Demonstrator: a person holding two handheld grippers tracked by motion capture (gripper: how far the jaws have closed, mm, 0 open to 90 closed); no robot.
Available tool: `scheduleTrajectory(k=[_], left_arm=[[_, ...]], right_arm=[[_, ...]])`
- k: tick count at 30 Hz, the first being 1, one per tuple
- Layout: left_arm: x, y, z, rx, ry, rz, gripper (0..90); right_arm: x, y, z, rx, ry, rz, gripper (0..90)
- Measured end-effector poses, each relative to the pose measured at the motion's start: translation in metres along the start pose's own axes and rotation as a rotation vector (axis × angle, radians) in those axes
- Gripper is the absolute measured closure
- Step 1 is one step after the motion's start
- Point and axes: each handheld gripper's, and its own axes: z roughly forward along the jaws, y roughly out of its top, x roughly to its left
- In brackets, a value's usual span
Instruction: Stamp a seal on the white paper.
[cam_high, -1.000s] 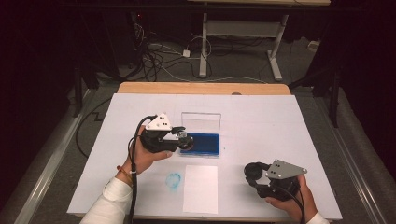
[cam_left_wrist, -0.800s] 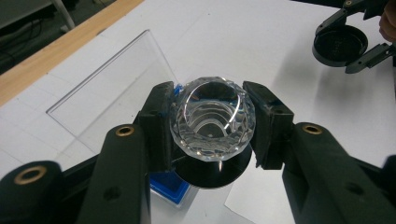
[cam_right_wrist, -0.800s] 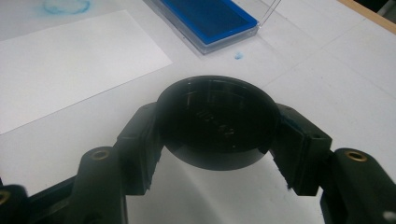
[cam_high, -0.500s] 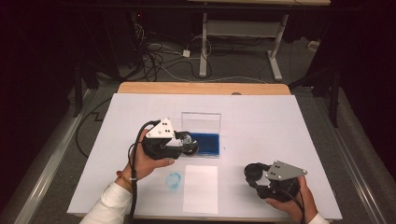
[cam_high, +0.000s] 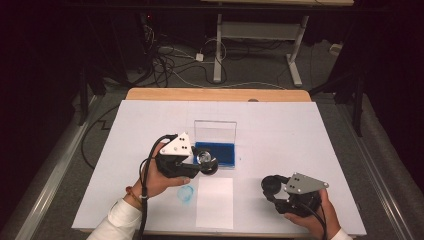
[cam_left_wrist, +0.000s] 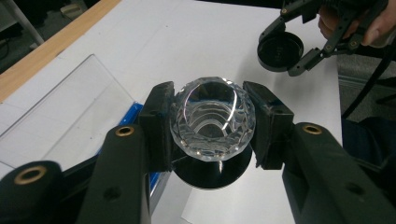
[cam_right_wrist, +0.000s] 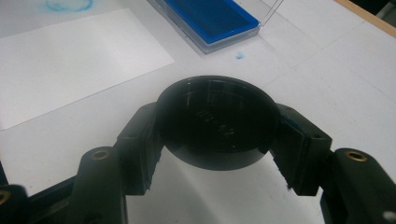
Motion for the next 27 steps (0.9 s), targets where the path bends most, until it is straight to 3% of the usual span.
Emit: scheduleTrajectory(k=[19, 27], left_arm=[[-0.024, -0.003, 0.007, 0.021, -0.059, 0.040, 54.6], [-0.032, -0.011, 0.018, 0.063, -0.085, 0.052, 54.5]], right_arm=[[0.001, 0.001, -0.001, -0.005, -0.001, -0.003, 38.9], [0.002, 0.001, -0.001, -0.003, -0.001, -0.004, 38.8]])
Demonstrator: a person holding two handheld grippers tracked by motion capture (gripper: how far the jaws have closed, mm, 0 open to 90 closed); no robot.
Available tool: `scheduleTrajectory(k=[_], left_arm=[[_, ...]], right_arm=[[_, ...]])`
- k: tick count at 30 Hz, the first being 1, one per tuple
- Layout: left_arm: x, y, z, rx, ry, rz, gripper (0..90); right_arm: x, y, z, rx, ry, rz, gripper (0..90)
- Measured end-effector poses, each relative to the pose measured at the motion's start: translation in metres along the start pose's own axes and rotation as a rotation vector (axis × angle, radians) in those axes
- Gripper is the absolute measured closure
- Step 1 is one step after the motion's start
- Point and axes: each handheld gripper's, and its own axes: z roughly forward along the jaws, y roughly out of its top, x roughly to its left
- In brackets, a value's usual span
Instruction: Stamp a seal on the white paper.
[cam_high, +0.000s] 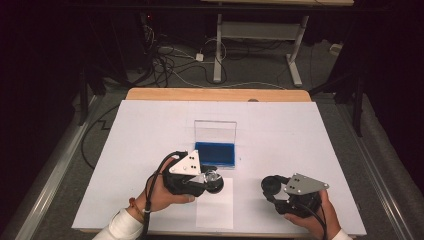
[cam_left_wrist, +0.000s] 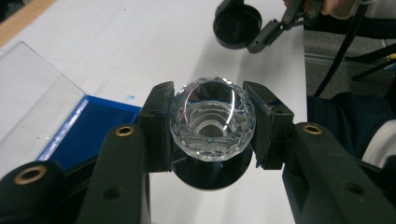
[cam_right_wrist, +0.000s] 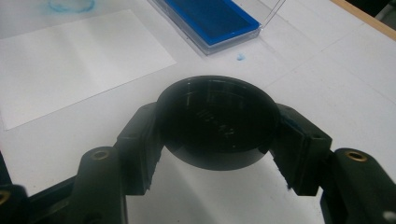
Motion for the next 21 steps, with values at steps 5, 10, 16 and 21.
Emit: scheduleTrajectory(k=[5, 10, 16, 21], left_arm=[[-0.004, -0.005, 0.013, 0.043, -0.020, 0.014, 54.5], [-0.007, -0.012, 0.023, 0.085, -0.045, 0.019, 54.5], [-0.008, -0.019, 0.032, 0.121, -0.052, 0.015, 54.5], [-0.008, -0.025, 0.038, 0.138, -0.070, 0.004, 54.5]], right_arm=[[0.000, 0.000, 0.000, 0.002, -0.001, 0.003, 38.8], [0.000, 0.000, 0.000, 0.003, -0.001, 0.002, 38.9], [0.001, -0.001, 0.001, 0.006, 0.002, 0.005, 38.9], [0.001, -0.001, 0.001, 0.008, 0.001, 0.006, 38.9]])
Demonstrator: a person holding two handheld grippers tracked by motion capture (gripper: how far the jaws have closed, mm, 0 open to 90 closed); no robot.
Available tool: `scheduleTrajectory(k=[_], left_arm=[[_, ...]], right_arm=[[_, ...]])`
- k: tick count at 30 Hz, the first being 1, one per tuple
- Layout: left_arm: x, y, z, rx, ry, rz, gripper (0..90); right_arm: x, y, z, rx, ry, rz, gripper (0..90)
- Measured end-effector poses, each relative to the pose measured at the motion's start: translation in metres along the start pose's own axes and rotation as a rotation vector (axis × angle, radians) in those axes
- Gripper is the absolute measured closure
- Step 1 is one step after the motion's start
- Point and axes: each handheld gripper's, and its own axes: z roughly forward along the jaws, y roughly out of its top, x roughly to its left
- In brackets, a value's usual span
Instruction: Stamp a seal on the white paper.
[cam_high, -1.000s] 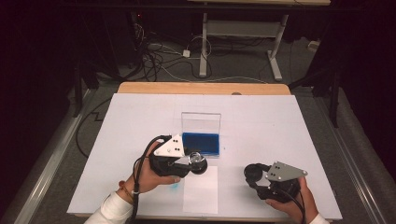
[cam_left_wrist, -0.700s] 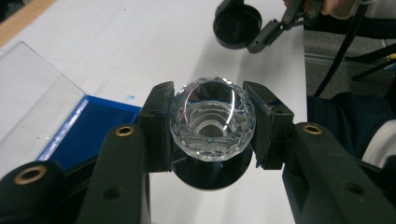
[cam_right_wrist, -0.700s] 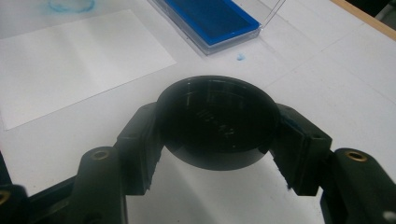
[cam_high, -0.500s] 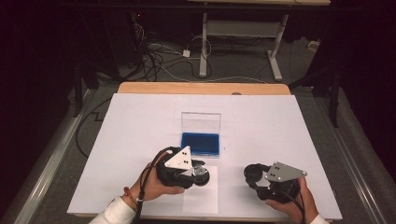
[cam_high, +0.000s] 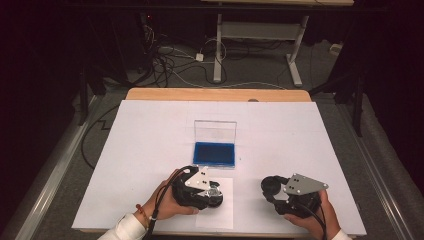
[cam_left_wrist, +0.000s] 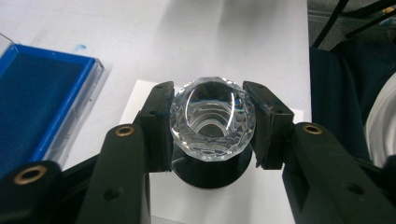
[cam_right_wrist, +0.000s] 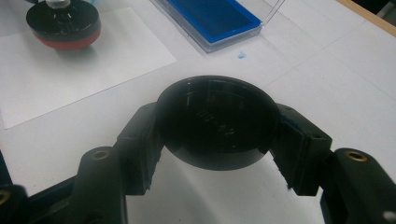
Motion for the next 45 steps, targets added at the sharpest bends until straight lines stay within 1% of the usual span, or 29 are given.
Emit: scheduleTrajectory(k=[2, 4, 5, 7, 8, 9, 11, 13, 19, 22, 25, 28, 32, 36, 37, 38, 45], left_arm=[[0.000, -0.001, 0.002, 0.013, 0.009, 0.000, 54.5], [0.001, -0.003, 0.003, 0.013, -0.001, -0.006, 54.5], [0.002, -0.003, 0.003, 0.017, 0.004, -0.008, 54.5], [0.002, -0.004, 0.004, 0.016, -0.004, -0.011, 54.5], [0.003, -0.003, 0.004, 0.015, -0.002, -0.012, 54.5], [0.003, -0.003, 0.005, 0.018, 0.001, -0.010, 54.5], [0.003, -0.003, 0.006, 0.020, -0.008, -0.009, 54.5], [0.002, -0.003, 0.008, 0.033, -0.007, -0.005, 54.5], [0.003, -0.004, 0.013, 0.048, -0.018, 0.000, 54.5], [0.003, -0.005, 0.014, 0.043, -0.022, -0.009, 54.5], [0.002, -0.005, 0.015, 0.042, -0.021, 0.009, 54.4], [0.001, -0.006, 0.016, 0.039, -0.018, 0.012, 54.4], [0.003, -0.008, 0.016, 0.030, -0.024, -0.002, 54.4], [0.001, -0.007, 0.017, 0.032, -0.012, -0.005, 54.3], [0.001, -0.007, 0.017, 0.033, -0.011, 0.000, 54.3], [0.001, -0.008, 0.017, 0.031, -0.013, -0.007, 54.3], [0.001, -0.008, 0.017, 0.027, -0.017, -0.005, 54.3]], right_arm=[[0.000, 0.000, 0.000, 0.001, 0.001, -0.005, 38.8], [0.000, 0.000, 0.000, 0.000, 0.002, -0.005, 38.8], [0.000, 0.000, 0.000, 0.000, 0.002, -0.006, 38.9], [0.000, 0.000, 0.001, 0.000, 0.001, -0.006, 38.9], [0.000, 0.000, 0.001, 0.000, 0.002, -0.005, 38.9], [0.000, 0.000, 0.001, 0.000, 0.002, -0.005, 38.9], [0.000, 0.000, 0.001, 0.001, 0.001, -0.007, 38.9], [0.000, 0.000, 0.001, 0.001, 0.002, -0.006, 38.9], [0.000, 0.000, 0.001, 0.002, 0.003, -0.007, 38.8], [0.001, 0.000, 0.001, 0.004, 0.003, -0.004, 38.8], [0.001, 0.000, 0.001, 0.007, 0.002, -0.005, 38.9], [0.001, 0.000, 0.001, 0.009, 0.003, -0.006, 38.8], [0.002, 0.000, 0.002, 0.007, 0.003, -0.010, 38.8], [0.002, 0.000, 0.001, 0.008, 0.003, -0.014, 38.9], [0.003, 0.001, 0.001, 0.008, 0.003, -0.015, 38.8], [0.003, 0.001, 0.002, 0.008, 0.003, -0.014, 38.9], [0.001, 0.000, 0.001, 0.007, 0.003, -0.011, 38.9]])
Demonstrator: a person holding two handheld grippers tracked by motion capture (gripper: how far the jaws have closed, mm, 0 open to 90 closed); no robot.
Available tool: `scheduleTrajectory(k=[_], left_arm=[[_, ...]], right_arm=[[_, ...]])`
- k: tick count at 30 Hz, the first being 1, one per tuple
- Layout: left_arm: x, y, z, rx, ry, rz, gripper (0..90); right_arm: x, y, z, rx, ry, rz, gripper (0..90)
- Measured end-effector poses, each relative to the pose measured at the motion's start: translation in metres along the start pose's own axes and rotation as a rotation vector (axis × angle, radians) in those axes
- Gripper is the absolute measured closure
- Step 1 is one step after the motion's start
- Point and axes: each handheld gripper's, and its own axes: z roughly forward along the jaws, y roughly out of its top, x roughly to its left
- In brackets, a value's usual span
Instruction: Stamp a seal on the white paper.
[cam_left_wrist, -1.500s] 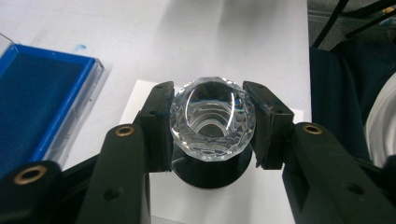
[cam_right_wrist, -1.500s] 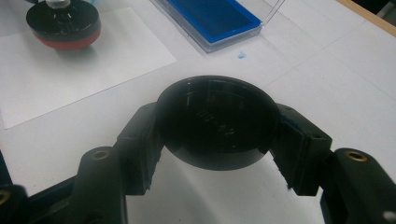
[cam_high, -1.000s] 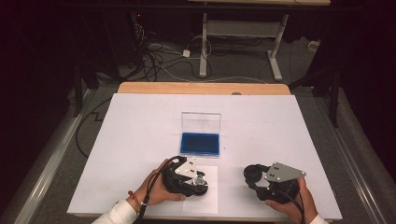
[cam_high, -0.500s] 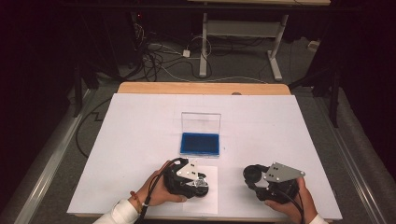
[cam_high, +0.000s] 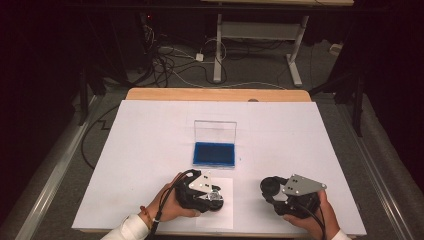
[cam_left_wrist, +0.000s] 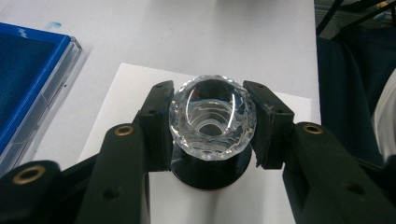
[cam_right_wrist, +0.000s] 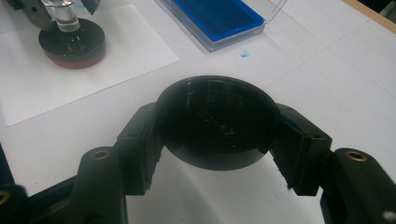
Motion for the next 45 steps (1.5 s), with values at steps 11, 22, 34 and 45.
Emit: scheduleTrajectory(k=[11, 22, 34, 45], left_arm=[[0.0013, -0.0017, 0.0007, -0.010, -0.008, -0.010, 54.2], [0.0020, -0.0022, 0.0011, -0.011, -0.013, -0.013, 54.1], [0.0008, -0.0024, 0.0014, -0.007, -0.006, -0.012, 54.1], [-0.0027, -0.0006, 0.0015, 0.005, 0.020, -0.006, 54.0]], right_arm=[[0.0006, 0.0002, 0.0001, -0.001, -0.001, 0.001, 38.8], [0.0000, -0.0004, 0.0001, 0.001, 0.001, 0.002, 38.9], [0.0009, -0.0005, 0.0008, 0.005, 0.001, 0.003, 38.9], [0.0010, -0.0005, -0.0009, 0.002, -0.005, 0.000, 38.9]])
